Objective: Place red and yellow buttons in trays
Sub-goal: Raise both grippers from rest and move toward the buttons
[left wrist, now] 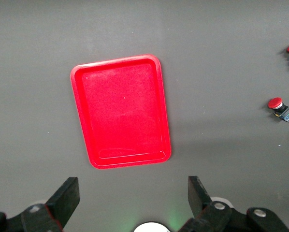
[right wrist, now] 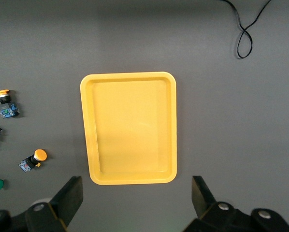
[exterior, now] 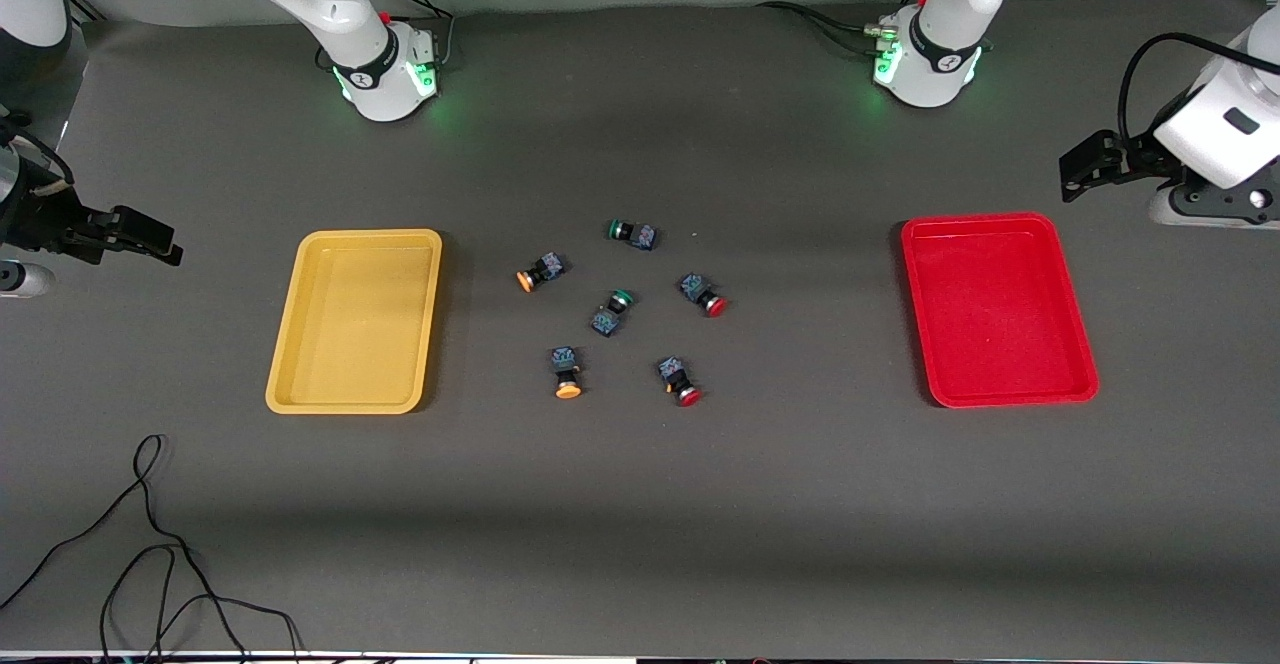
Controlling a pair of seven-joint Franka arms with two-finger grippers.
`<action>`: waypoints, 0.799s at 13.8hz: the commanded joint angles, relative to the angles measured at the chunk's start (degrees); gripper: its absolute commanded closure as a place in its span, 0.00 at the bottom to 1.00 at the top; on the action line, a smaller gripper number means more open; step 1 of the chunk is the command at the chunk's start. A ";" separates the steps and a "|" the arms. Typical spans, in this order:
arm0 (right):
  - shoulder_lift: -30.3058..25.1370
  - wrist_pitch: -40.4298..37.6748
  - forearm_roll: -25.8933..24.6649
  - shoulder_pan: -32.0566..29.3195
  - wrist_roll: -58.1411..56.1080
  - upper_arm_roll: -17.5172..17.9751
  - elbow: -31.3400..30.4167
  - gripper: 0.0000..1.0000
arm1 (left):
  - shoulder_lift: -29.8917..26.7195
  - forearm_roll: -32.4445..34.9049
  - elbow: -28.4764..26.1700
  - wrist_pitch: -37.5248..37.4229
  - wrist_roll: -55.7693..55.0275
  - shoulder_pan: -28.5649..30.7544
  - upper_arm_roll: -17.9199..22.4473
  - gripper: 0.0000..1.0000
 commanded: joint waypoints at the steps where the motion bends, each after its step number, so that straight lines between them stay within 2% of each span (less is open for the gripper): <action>1: -0.26 -0.17 0.37 -0.29 -0.80 0.23 0.49 0.00 | 0.14 -0.28 -0.45 1.14 -1.37 -0.94 0.32 0.00; 7: 0.00 -0.17 0.72 2.25 0.60 0.32 -0.56 0.00 | 0.23 -0.02 -0.45 1.50 -1.46 -0.42 0.32 0.00; 11: -2.81 4.64 1.07 9.62 15.25 0.23 -8.72 0.00 | 0.06 -0.02 -0.45 0.62 -1.55 -0.42 0.32 0.00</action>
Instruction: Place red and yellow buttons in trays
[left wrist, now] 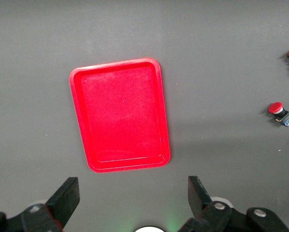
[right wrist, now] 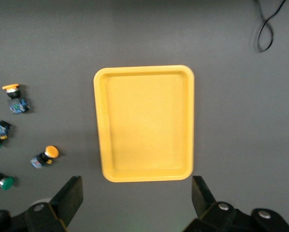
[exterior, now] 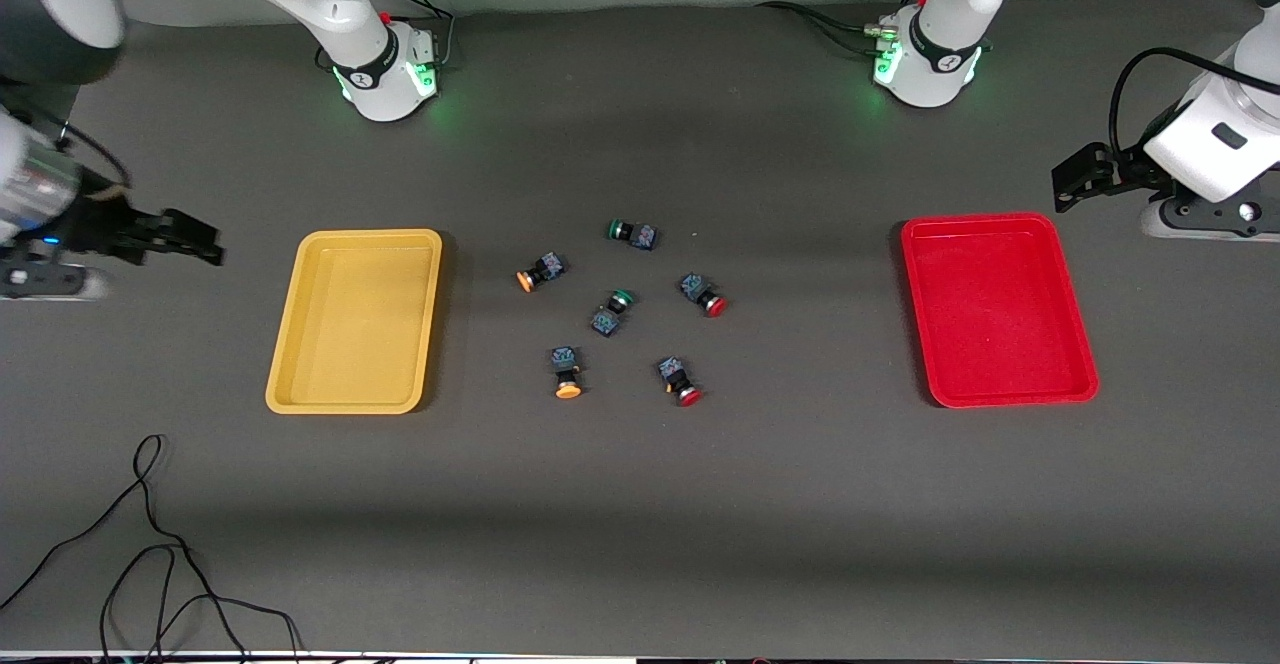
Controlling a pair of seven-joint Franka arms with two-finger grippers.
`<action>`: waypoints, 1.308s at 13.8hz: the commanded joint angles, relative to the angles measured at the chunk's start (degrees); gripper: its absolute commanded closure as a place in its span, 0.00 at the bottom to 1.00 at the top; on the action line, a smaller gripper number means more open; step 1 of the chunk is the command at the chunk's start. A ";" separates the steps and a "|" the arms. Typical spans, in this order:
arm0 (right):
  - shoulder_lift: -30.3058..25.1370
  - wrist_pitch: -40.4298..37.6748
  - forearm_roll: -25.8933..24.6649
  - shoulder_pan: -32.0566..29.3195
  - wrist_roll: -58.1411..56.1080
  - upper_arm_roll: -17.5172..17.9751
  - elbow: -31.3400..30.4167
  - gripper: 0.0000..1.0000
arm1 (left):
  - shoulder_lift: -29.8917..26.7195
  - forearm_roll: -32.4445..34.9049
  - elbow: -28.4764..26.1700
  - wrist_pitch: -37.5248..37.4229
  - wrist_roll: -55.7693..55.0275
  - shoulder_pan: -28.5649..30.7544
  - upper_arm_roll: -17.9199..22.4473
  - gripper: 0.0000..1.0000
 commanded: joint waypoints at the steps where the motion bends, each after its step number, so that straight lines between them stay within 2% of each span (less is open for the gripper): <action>1: -3.97 4.93 0.88 4.97 10.90 -0.15 -7.84 0.00 | -0.76 -0.02 -0.38 -0.54 -1.38 -0.47 0.11 0.00; 3: -6.34 8.19 3.40 10.05 21.95 -0.15 -13.37 0.00 | -0.50 -0.20 -0.55 -0.54 -4.27 -1.09 -0.32 0.00; 6: -7.76 15.57 4.30 19.37 37.61 -0.23 -19.81 0.00 | 1.42 -0.29 -0.47 0.16 -14.27 -4.50 -4.62 0.00; 9: -6.80 21.37 4.30 27.55 53.78 -0.15 -21.66 0.00 | 6.86 -0.37 -0.29 2.87 -23.68 -8.99 -7.97 0.00; 13: -4.43 25.77 4.04 33.71 71.71 -0.23 -22.89 0.00 | 13.81 -0.11 -0.38 9.81 -36.50 -14.88 -8.24 0.00; 16: -3.28 26.31 3.69 34.95 75.70 -0.23 -23.68 0.00 | 19.43 -0.98 -0.47 13.07 -43.99 -18.22 -8.33 0.00; 18: -3.45 30.06 3.69 36.35 76.33 -0.23 -27.80 0.00 | 23.30 -2.21 -0.55 16.75 -53.02 -21.37 -8.41 0.00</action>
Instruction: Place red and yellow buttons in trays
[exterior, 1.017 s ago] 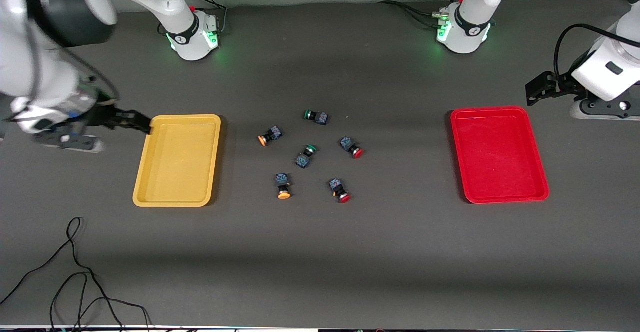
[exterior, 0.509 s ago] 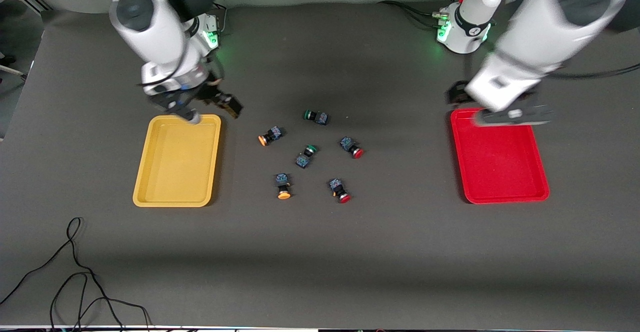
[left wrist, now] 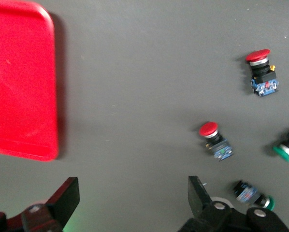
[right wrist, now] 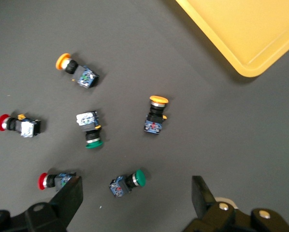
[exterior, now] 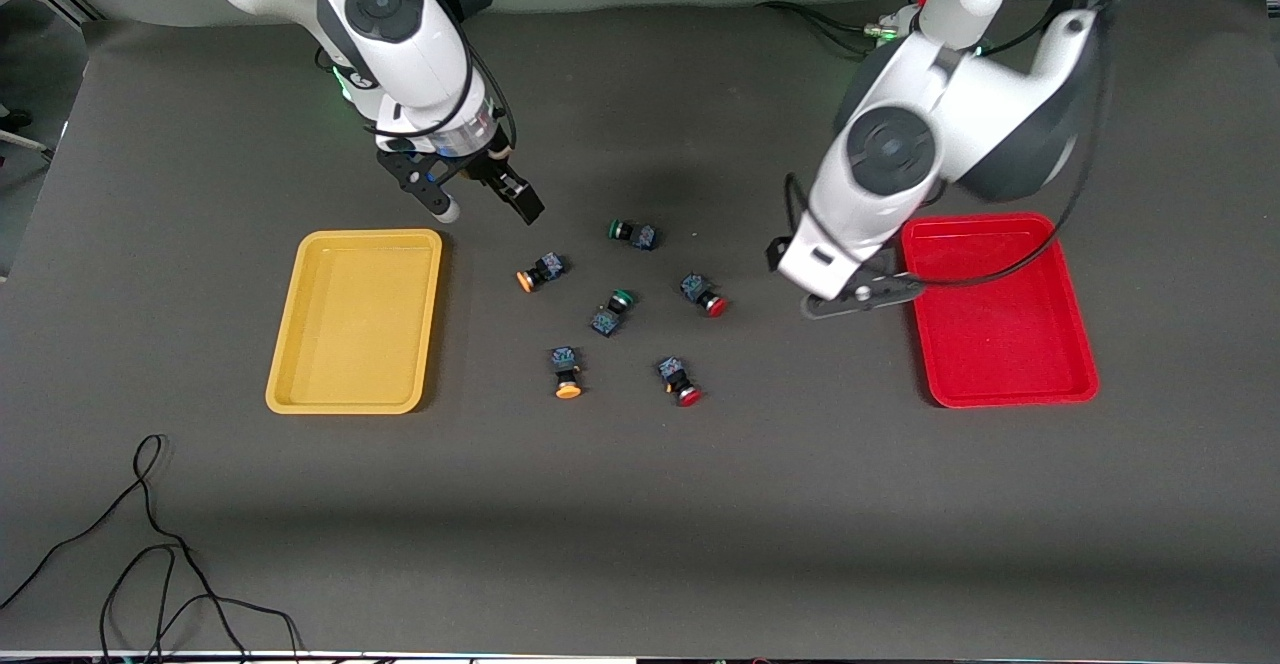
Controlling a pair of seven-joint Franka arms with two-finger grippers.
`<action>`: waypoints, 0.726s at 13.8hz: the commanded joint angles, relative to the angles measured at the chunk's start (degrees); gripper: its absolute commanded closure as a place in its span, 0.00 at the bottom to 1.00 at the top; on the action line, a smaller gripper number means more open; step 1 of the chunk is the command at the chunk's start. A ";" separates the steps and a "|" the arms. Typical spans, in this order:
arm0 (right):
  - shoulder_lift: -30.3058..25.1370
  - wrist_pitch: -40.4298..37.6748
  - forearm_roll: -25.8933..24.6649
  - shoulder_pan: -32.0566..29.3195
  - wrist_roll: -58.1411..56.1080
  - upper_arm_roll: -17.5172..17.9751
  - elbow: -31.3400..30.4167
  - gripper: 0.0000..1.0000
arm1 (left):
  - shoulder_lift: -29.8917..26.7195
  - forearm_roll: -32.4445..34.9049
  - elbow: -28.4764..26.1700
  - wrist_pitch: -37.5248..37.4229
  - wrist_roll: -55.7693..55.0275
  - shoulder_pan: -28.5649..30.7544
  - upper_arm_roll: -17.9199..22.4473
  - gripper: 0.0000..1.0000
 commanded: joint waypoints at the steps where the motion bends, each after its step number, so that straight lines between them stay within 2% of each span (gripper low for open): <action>1: -0.08 6.24 -0.16 2.00 3.00 -0.63 -5.50 0.00 | 5.00 -1.30 0.71 4.74 -12.69 -5.31 0.50 0.00; 4: 5.26 11.79 -0.42 3.93 6.17 -0.72 -7.10 0.00 | 12.20 -2.61 0.71 11.59 -22.47 -8.40 0.33 0.00; 6: 8.70 16.09 -1.83 3.76 6.70 -0.81 -7.80 0.00 | 16.07 -7.09 0.62 16.34 -23.55 -8.75 0.24 0.01; 10: 15.81 28.03 -1.83 3.76 6.88 -1.07 -11.40 0.00 | 20.57 -7.98 0.27 22.24 -26.45 -10.86 0.24 0.04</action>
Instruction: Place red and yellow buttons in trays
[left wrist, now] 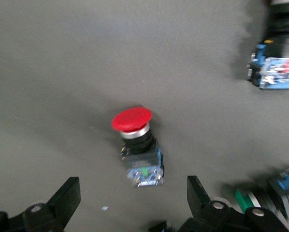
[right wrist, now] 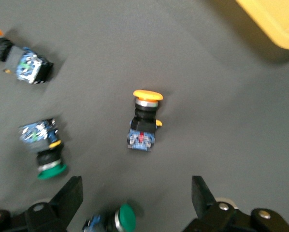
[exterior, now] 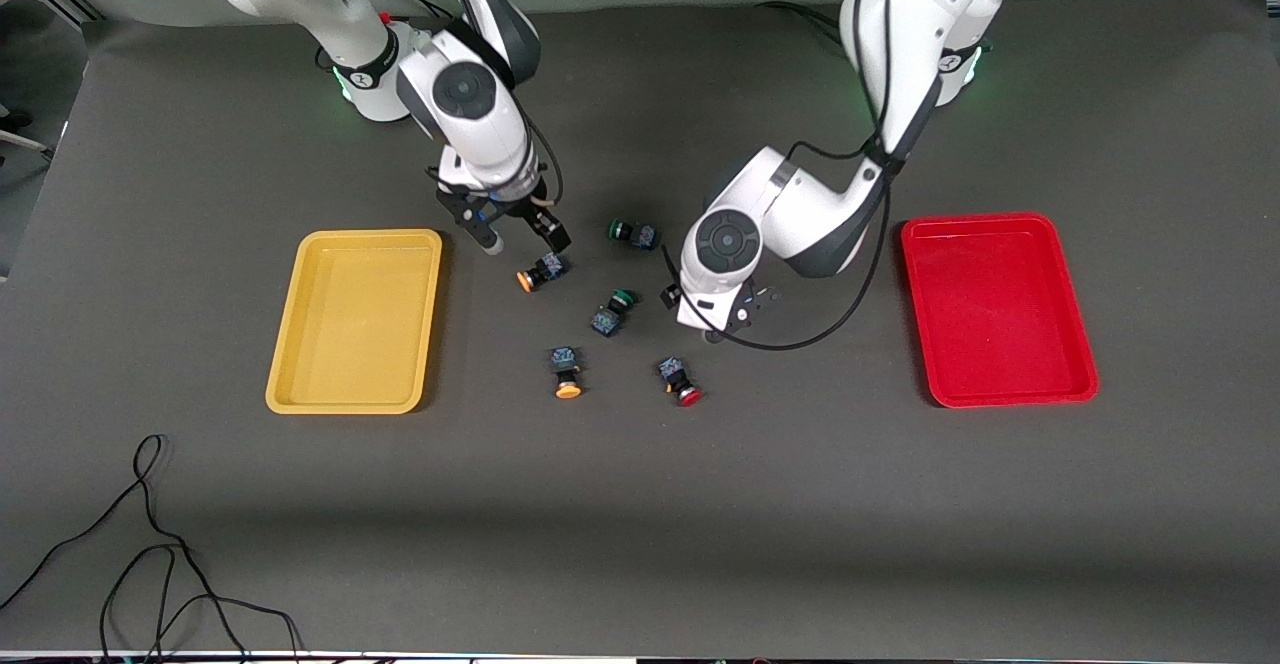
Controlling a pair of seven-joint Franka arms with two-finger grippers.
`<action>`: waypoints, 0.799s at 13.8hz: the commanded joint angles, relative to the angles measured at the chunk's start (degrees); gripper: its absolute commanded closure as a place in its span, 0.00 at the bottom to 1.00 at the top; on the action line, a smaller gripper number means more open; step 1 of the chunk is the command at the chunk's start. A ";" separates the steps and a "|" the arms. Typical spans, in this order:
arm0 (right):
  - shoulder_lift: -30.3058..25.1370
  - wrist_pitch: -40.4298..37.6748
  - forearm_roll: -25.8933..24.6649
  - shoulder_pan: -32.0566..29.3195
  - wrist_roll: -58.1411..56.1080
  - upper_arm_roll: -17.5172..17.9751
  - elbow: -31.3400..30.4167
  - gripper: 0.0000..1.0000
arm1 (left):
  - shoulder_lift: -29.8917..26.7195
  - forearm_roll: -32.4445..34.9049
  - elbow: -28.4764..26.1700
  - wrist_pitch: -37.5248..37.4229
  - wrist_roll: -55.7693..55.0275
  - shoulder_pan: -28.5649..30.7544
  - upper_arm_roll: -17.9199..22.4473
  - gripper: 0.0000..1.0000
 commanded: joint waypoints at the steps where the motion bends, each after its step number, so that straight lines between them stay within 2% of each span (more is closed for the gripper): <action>1: 5.33 7.53 -1.19 0.74 2.03 -0.75 -1.39 0.00 | 0.83 -0.87 -0.65 1.86 -2.41 -1.64 0.57 0.05; 3: 8.33 10.70 -1.19 0.74 2.03 -1.27 -1.31 0.00 | 1.18 -0.87 -3.81 6.50 -2.41 -1.47 0.57 0.09; 4: 9.30 11.67 -1.19 0.74 2.03 -1.71 -1.31 0.00 | 1.44 -0.87 -5.13 9.14 -2.41 -1.55 0.49 0.19; 5: 10.00 12.38 -1.19 0.83 2.03 -1.71 -1.31 0.00 | 1.36 -0.87 -5.58 9.60 -2.41 -1.47 0.49 0.47; 6: 10.53 12.91 -1.19 0.74 2.03 -1.80 -1.31 0.00 | 1.01 -0.87 -5.58 9.26 -2.41 -1.29 0.49 0.99; 7: 10.71 13.08 -1.19 0.65 1.95 -1.89 -1.22 0.00 | 0.83 -1.04 -5.32 8.91 -2.67 -1.12 0.40 1.00; 8: 10.97 13.26 -1.19 0.57 1.86 -1.98 -1.13 0.08 | 0.74 -1.57 -5.32 8.90 -2.76 -1.03 0.40 1.00; 11: 11.85 14.66 -1.28 0.65 1.51 -1.98 -1.04 0.53 | -0.92 -1.93 -4.79 7.85 -2.59 -0.68 0.49 1.00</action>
